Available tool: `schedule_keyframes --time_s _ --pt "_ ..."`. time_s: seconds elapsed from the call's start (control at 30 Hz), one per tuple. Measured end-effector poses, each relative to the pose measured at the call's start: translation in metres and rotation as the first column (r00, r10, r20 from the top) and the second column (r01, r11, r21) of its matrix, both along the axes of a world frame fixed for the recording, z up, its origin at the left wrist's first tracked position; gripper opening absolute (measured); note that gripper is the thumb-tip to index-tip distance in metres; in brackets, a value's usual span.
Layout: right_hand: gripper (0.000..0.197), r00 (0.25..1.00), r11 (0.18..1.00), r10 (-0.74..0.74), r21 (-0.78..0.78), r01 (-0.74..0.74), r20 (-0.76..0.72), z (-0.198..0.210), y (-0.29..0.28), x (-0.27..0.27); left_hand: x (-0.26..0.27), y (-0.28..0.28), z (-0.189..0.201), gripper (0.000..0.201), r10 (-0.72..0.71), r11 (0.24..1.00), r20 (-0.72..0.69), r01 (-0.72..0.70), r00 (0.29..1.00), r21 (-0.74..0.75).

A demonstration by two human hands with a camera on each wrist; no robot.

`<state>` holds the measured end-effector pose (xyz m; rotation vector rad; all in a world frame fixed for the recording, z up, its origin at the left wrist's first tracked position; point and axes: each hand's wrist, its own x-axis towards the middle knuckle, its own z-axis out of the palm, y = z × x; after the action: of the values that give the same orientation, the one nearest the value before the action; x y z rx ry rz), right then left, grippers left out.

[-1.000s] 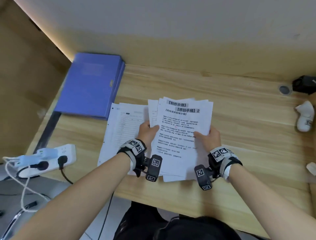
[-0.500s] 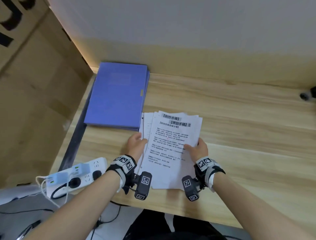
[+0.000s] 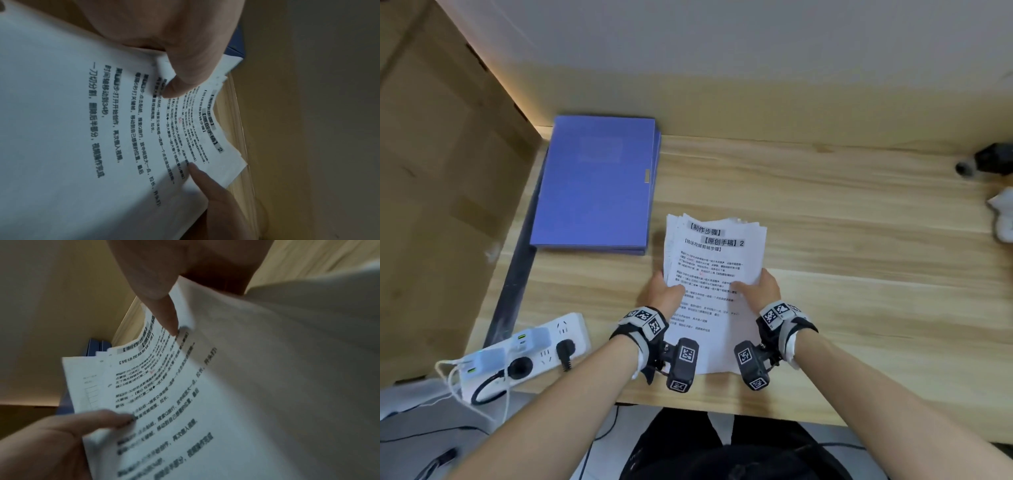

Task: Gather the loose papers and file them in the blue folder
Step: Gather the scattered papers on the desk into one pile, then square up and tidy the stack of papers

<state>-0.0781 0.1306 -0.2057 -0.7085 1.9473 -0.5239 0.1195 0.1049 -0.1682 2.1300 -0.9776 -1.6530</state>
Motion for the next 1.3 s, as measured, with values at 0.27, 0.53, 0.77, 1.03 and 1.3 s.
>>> schedule_keyframes --time_s 0.27,0.53,0.77,1.03,1.3 --pt "0.047 0.974 0.981 -0.038 -0.175 0.079 0.223 0.056 0.004 -0.049 -0.025 -0.017 0.039 0.042 -0.014 1.0 -0.101 0.011 0.995 -0.03" --pt "0.033 0.946 0.871 0.082 -0.484 0.086 0.315 0.154 -0.022 -0.105 -0.078 -0.066 0.141 0.031 -0.085 0.915 -0.192 0.001 0.978 -0.402" --pt "0.054 0.937 0.731 0.063 -0.655 0.192 0.344 0.178 -0.009 -0.137 -0.091 -0.056 0.168 0.033 -0.298 0.812 -0.225 0.122 0.928 -0.571" --pt "0.034 0.946 0.794 0.019 -0.58 0.183 0.324 0.16 0.008 -0.131 -0.097 -0.035 0.149 0.021 -0.413 0.788 -0.263 0.198 0.872 -0.583" --pt "0.028 0.925 0.729 0.081 -0.655 0.199 0.372 0.175 0.003 -0.141 -0.093 -0.042 0.164 0.034 -0.439 0.763 -0.3 0.175 0.847 -0.623"
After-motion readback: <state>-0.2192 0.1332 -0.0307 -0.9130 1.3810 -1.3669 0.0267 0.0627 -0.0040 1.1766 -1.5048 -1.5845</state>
